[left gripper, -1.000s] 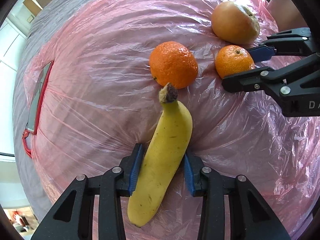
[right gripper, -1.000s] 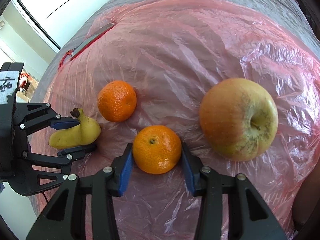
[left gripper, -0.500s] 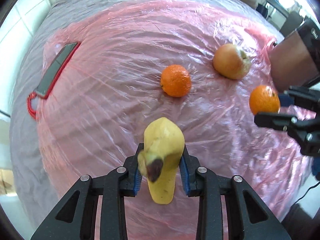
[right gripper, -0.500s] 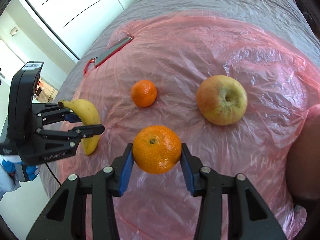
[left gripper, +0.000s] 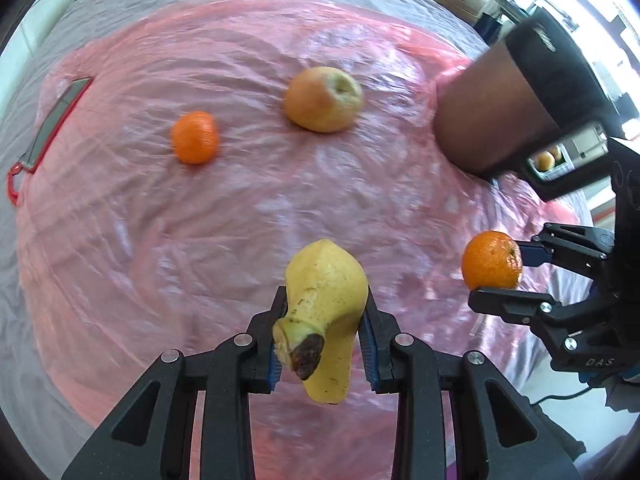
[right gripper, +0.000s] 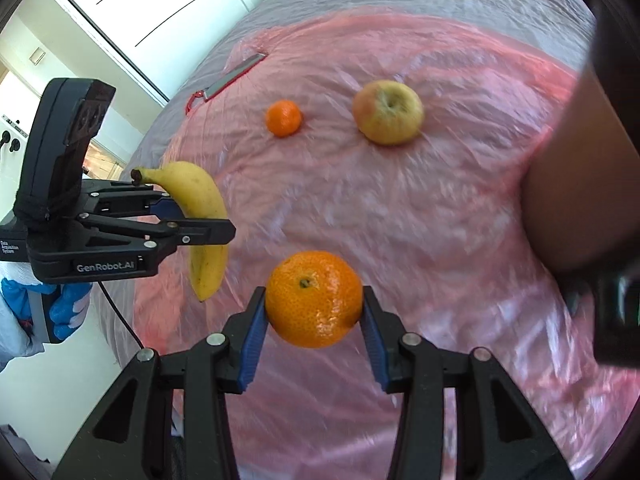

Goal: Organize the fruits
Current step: 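Lift the banana with the left tool while the right tool carries the mandarin to the tray, then lower the banana into the tray while the right tool releases the mandarin there, then withdraw both open tools from the tray toward the last mandarin and apple, then close the left tool on the mandarin while the right tool closes on the apple, then carry the mandarin with the left tool while the right tool carries the apple to the tray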

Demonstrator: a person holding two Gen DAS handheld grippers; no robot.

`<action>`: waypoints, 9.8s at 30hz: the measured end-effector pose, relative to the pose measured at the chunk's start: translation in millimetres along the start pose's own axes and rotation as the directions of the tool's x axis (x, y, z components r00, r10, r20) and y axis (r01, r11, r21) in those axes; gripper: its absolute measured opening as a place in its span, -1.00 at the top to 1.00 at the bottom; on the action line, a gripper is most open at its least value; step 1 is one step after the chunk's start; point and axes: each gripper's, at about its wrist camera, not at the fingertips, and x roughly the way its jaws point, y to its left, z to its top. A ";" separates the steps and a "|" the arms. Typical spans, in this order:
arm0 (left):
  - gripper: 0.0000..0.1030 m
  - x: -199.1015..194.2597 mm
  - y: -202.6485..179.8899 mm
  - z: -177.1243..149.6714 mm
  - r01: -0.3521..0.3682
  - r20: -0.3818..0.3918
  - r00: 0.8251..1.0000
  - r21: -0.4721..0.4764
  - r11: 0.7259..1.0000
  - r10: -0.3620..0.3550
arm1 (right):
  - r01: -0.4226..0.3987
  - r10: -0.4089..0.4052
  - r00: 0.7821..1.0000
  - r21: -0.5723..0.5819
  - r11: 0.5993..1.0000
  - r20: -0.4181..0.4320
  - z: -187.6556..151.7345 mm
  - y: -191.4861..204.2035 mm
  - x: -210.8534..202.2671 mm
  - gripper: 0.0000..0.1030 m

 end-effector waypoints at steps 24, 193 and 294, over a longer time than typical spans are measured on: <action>0.47 28.5 -269.4 19.0 0.232 -0.120 0.972 0.382 0.895 -0.201 | 0.193 -0.221 0.974 0.348 0.918 0.042 -125.6 -166.9 -137.7 0.25; -0.08 65.6 107.3 97.1 -0.199 0.183 0.945 -0.332 0.922 0.270 | 0.210 -0.216 0.970 0.068 0.975 0.109 148.9 -47.8 119.4 -1.00; 0.31 83.8 -402.0 111.4 0.000 0.108 0.993 0.364 0.931 -0.042 | 0.266 -0.348 0.918 0.360 0.894 0.187 -89.0 -309.6 -227.1 -0.98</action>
